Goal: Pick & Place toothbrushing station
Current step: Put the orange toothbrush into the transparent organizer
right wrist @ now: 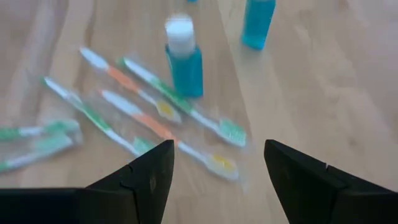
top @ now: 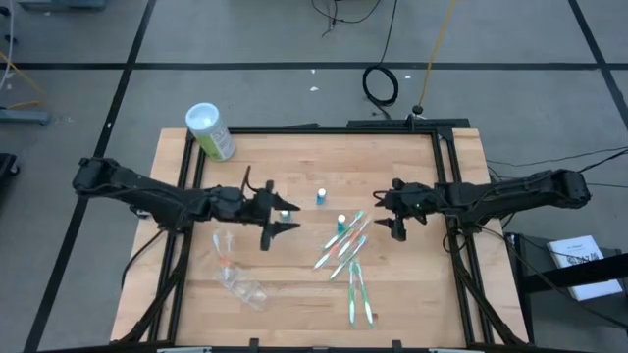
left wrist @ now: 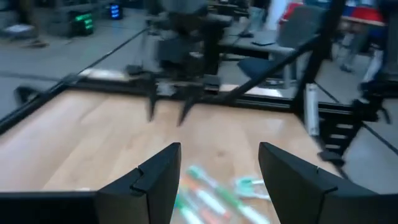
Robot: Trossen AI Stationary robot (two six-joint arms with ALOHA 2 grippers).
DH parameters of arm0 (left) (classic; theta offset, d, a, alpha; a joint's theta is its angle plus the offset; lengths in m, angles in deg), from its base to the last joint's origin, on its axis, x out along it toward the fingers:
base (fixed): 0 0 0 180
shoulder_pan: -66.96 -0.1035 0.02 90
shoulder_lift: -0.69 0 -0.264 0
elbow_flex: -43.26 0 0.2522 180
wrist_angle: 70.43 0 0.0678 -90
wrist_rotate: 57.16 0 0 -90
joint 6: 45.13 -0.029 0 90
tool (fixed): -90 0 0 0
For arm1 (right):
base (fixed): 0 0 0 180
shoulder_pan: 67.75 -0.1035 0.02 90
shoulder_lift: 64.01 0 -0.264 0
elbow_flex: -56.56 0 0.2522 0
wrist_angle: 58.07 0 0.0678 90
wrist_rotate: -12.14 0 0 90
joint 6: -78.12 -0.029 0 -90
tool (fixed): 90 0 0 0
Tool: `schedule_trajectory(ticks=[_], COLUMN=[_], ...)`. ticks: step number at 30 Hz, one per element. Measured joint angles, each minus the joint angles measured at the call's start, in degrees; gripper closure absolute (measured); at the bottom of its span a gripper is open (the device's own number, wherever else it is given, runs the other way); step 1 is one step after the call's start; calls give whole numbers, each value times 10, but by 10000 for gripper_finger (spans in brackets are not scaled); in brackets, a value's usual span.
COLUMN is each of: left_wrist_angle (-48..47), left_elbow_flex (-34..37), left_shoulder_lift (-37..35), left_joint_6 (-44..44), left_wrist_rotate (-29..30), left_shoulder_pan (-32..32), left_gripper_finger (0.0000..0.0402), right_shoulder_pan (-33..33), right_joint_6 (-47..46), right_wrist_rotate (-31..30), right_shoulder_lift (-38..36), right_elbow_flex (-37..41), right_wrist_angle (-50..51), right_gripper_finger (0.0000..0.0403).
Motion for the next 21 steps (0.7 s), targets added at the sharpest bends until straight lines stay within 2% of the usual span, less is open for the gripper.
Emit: schedule_trajectory(ticks=[6,13,16,21], left_wrist_angle=[-22,-155,-179,-184], left_elbow_flex=[88,104,104,104], left_shoulder_lift=[-128,-301,-332,-332], left_joint_6=[40,28,19,11], left_wrist_rotate=[85,171,176,176], left_shoulder_pan=[-10,4,7,6], left_gripper_finger=[183,183,183,183], right_shoulder_pan=[0,0,3,11], right_joint_6=[19,14,15,16], right_wrist_rotate=[0,-1,-1,1], right_shoulder_lift=[0,18,47,119], right_elbow_flex=[62,134,149,150], right_wrist_angle=[-77,-217,-271,-328], right_gripper_finger=[161,161,161,161])
